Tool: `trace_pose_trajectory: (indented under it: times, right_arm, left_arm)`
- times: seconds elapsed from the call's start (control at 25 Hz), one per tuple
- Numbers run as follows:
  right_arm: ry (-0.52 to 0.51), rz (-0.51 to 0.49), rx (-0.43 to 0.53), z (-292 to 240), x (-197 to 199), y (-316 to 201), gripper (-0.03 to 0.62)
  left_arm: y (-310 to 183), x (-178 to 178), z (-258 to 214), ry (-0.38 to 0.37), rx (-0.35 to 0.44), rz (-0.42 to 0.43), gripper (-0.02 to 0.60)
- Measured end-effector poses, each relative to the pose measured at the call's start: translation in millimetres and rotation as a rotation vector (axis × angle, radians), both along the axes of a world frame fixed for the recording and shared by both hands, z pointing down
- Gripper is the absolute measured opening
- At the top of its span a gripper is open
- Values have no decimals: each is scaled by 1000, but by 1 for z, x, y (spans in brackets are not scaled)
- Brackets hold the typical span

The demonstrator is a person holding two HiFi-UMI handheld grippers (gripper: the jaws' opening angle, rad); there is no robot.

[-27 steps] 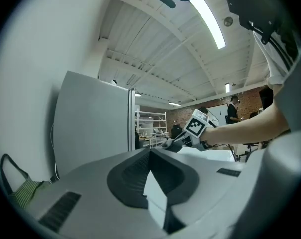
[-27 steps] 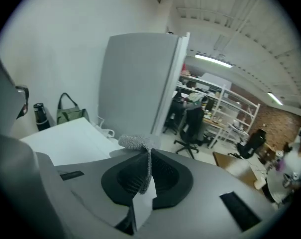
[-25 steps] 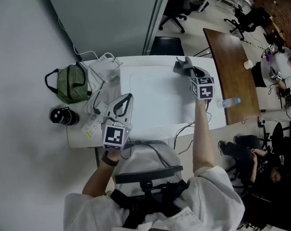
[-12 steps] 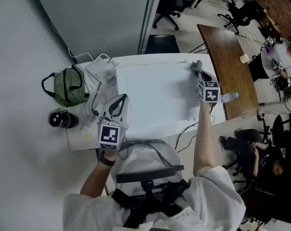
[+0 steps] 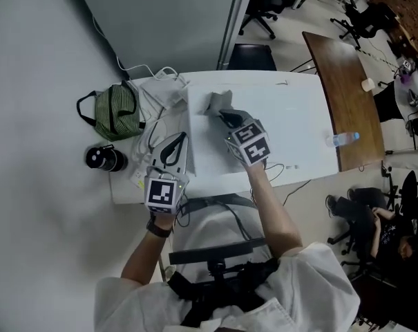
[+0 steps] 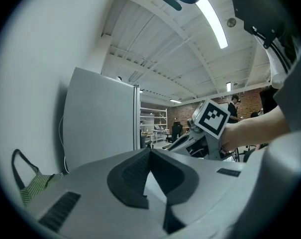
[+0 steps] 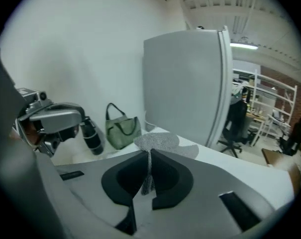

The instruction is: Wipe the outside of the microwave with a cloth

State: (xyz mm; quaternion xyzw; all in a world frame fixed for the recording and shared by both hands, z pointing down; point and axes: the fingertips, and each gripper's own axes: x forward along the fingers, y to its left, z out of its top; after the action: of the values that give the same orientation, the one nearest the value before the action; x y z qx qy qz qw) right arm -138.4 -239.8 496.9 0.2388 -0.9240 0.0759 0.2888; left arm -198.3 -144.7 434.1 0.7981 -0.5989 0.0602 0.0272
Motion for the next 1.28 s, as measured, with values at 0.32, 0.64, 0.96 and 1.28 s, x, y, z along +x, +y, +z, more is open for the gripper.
trace_pose_trajectory:
  times: [0.32,0.64,0.96,1.28]
  right_arm:
    - [-92,-146,-58,-1,-84,66,20]
    - [21,168,62,13,83,-27,20]
    - [98,564,120,9,360,-74,20]
    - [101,691,163,-1,439,-70,20]
  left_arm:
    - [29,-31,15,32,-40,-43,28]
    - [30,5,9,8,-32,-54,28]
    - [7,108,-6,48,-51,-70,28]
    - [4,154,0,76,-77,-31,28]
